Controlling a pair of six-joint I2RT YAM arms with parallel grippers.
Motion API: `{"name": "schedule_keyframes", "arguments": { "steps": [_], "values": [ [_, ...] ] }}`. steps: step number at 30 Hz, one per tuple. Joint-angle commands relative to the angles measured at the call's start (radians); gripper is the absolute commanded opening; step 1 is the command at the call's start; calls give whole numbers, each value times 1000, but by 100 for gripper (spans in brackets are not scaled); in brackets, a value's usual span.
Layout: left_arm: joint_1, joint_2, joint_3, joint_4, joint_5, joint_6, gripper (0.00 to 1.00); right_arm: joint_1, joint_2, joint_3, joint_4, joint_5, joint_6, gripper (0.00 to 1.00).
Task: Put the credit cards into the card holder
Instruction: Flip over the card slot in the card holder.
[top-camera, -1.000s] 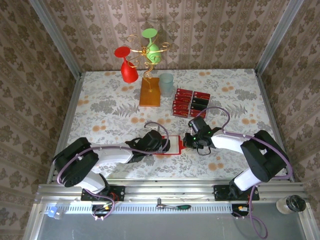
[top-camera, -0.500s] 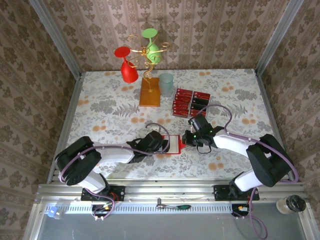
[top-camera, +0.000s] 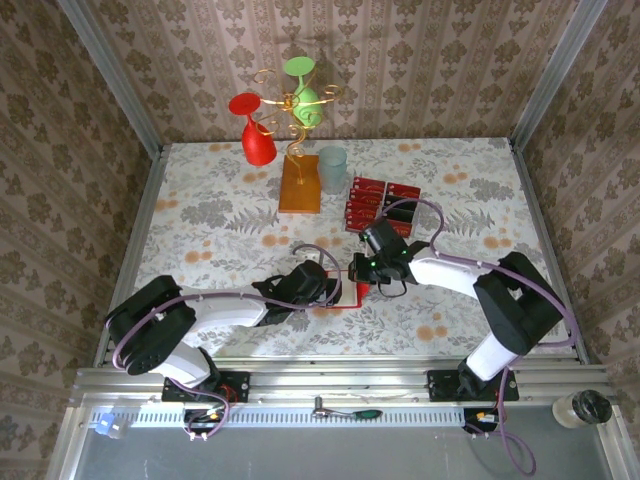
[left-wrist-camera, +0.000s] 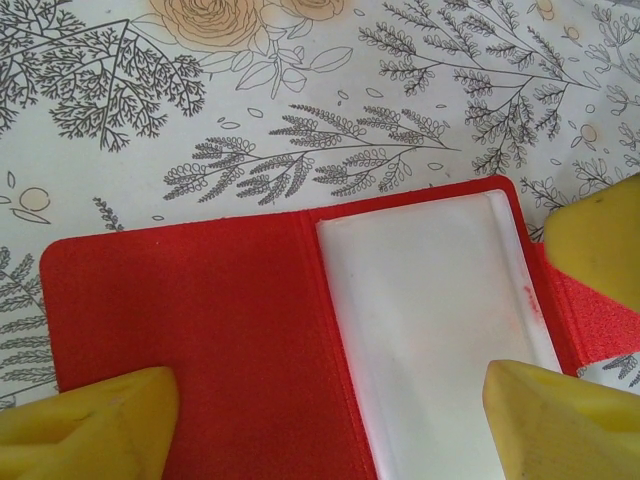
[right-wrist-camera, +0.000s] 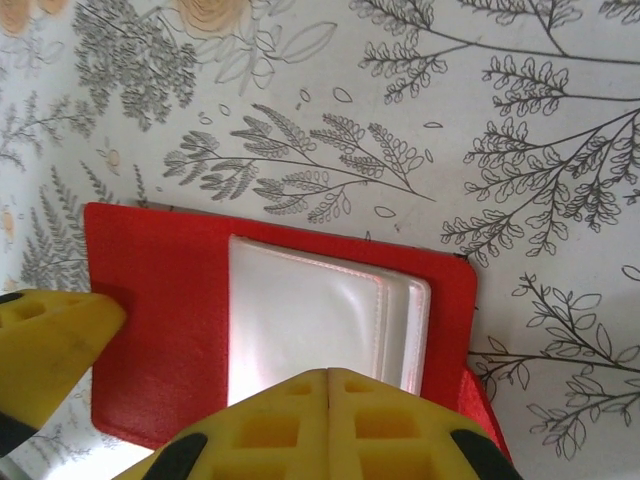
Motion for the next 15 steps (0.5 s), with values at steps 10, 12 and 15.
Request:
{"name": "schedule_keyframes", "arguments": {
  "steps": [10,12,15],
  "values": [
    [-9,48,-18,-7,-33,45,84,7,97,41,-14,-11,-35,7],
    [-9,50,-21,-4,-33,50,85,9,105,41,-10,-20,-35,6],
    [-9,54,-24,2,-31,58,86,18,113,39,-4,-28,-33,5]
  ]
}}
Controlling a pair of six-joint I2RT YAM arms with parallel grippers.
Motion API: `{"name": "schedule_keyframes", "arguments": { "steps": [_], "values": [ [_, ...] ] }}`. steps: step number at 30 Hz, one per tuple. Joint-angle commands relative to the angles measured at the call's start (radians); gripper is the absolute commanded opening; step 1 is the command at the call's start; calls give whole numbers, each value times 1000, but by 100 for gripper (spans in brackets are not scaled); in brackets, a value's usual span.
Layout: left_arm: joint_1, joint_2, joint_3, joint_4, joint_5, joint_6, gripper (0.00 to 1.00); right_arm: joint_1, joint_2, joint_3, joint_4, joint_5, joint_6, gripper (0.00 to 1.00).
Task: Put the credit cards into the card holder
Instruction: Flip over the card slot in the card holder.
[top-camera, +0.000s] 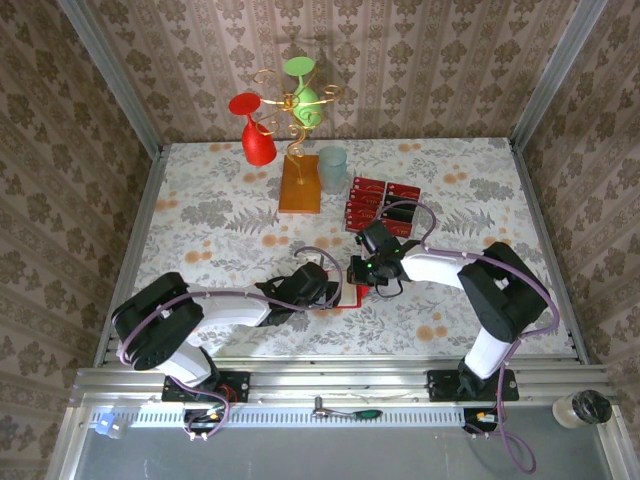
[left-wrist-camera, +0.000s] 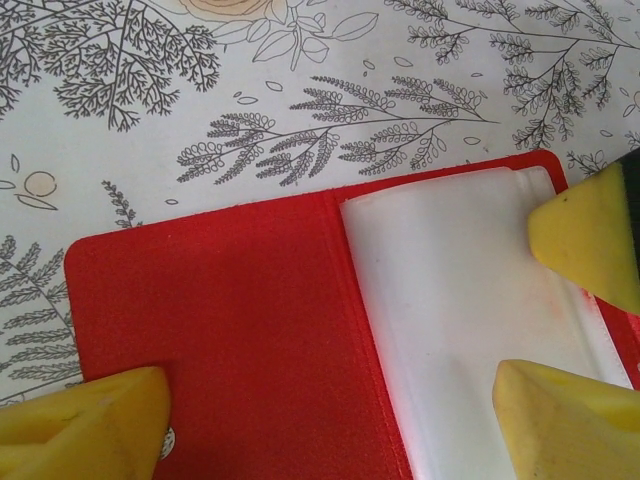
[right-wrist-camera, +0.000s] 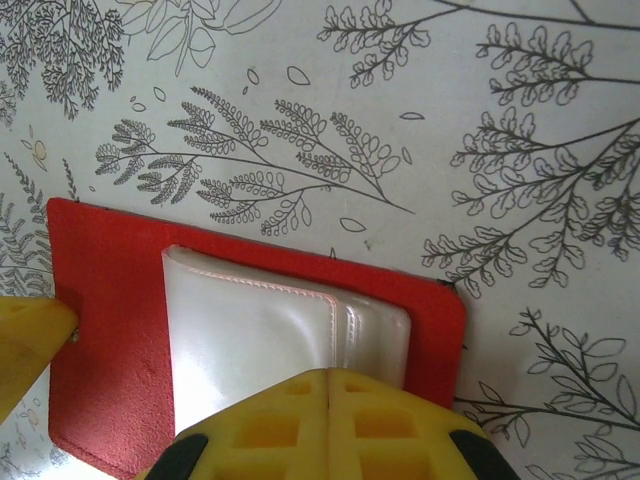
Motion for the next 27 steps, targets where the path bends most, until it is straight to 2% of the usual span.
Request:
{"name": "schedule_keyframes", "arguments": {
  "steps": [1,15,18,23,27],
  "values": [
    [-9,15,-21,-2,-14,30,86,17,27,14,-11,-23,-10,5],
    [-8,31,-33,16,-4,36,87,36,56,16,18,-46,20,5],
    [-8,41,-36,13,-7,36,83,36,55,15,19,-48,22,5],
    [-9,57,-48,12,-8,31,70,36,43,16,21,-52,27,5],
    [-10,56,-60,22,-7,23,67,34,14,25,4,-49,29,9]
  ]
}}
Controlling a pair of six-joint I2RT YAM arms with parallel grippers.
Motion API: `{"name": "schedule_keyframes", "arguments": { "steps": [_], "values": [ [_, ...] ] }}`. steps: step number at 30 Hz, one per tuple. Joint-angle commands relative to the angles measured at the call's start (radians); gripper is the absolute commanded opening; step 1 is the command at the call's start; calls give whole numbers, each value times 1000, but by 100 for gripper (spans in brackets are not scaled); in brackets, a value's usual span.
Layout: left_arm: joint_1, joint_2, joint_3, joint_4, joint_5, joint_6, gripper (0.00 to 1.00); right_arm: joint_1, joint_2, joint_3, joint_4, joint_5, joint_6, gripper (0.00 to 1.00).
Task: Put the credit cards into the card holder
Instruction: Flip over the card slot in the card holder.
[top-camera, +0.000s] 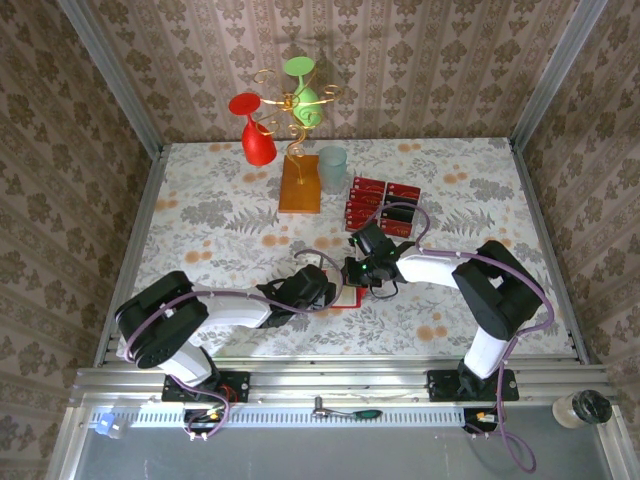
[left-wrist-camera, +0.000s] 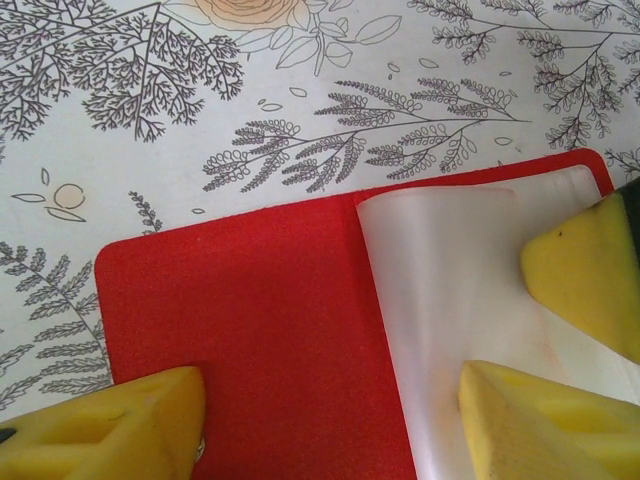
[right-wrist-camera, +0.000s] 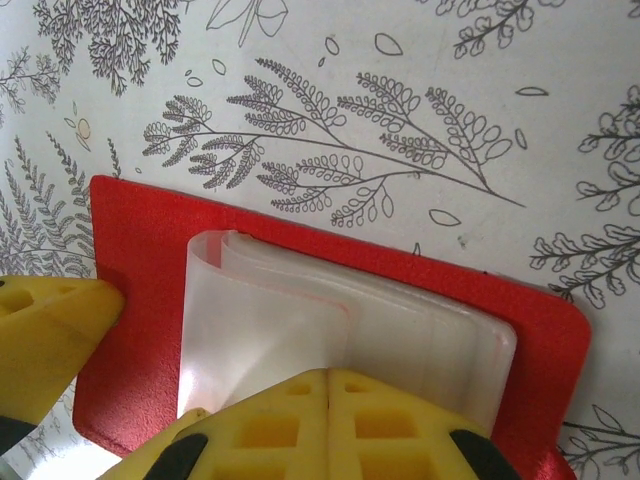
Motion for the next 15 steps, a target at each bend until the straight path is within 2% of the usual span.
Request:
{"name": "schedule_keyframes", "arguments": {
  "steps": [1,4,6,15],
  "values": [
    [-8,34,-37,-21,37,-14,66,4,-27,18,-44,-1,6,14],
    [-9,33,-40,-17,36,-17,65,-4,-61,13,-57,20,12,34],
    [-11,34,-41,-14,33,-18,65,-7,-74,8,-57,29,17,40],
    [-15,32,-47,-9,30,-22,65,-8,-50,0,-39,25,30,44]
  ]
}}
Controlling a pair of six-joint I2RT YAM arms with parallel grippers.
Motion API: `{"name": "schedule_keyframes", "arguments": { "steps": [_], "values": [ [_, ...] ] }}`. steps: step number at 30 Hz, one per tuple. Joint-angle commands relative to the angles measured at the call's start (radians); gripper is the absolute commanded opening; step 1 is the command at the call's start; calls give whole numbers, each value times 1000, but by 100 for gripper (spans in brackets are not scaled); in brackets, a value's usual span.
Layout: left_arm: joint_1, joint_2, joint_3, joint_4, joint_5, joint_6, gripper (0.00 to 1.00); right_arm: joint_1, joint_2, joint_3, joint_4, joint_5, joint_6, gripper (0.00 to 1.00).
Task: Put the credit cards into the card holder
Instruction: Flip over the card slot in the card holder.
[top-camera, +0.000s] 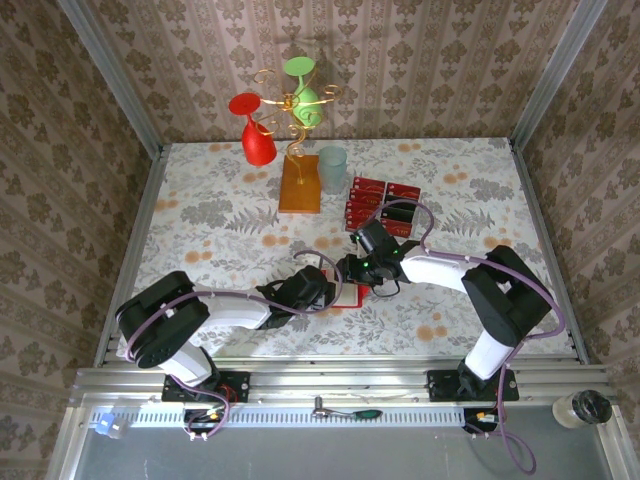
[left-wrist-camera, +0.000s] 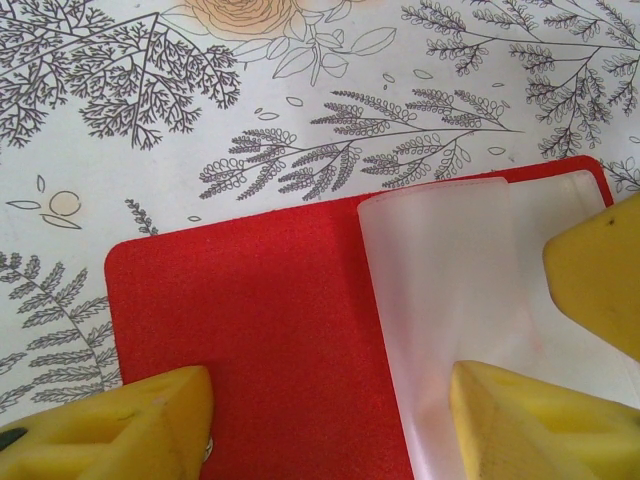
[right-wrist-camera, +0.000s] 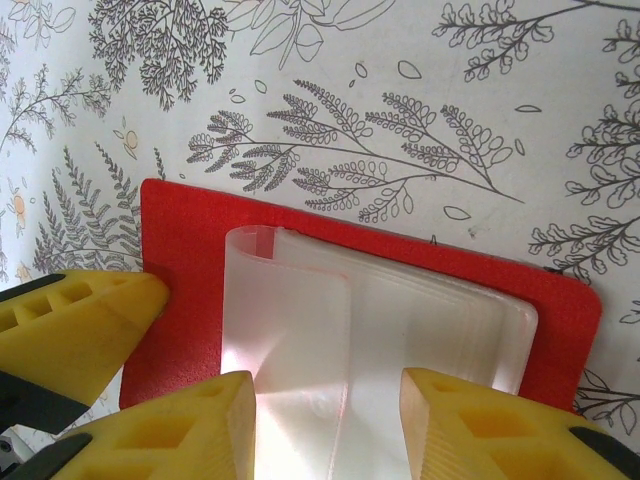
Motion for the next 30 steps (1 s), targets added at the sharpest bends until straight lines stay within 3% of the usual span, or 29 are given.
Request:
{"name": "schedule_keyframes", "arguments": {
  "steps": [1,7,15,30],
  "values": [
    [-14,30,-32,-50,33,-21,65,-4,8,0,-15,16,19,44],
    [-14,31,-33,-46,32,-22,65,-11,32,10,20,-30,35,43],
    [-14,32,-32,-44,36,-20,65,-26,57,9,79,-88,61,32],
    [-17,33,-26,-37,39,-17,65,-29,93,36,124,-183,83,35]
  ]
}}
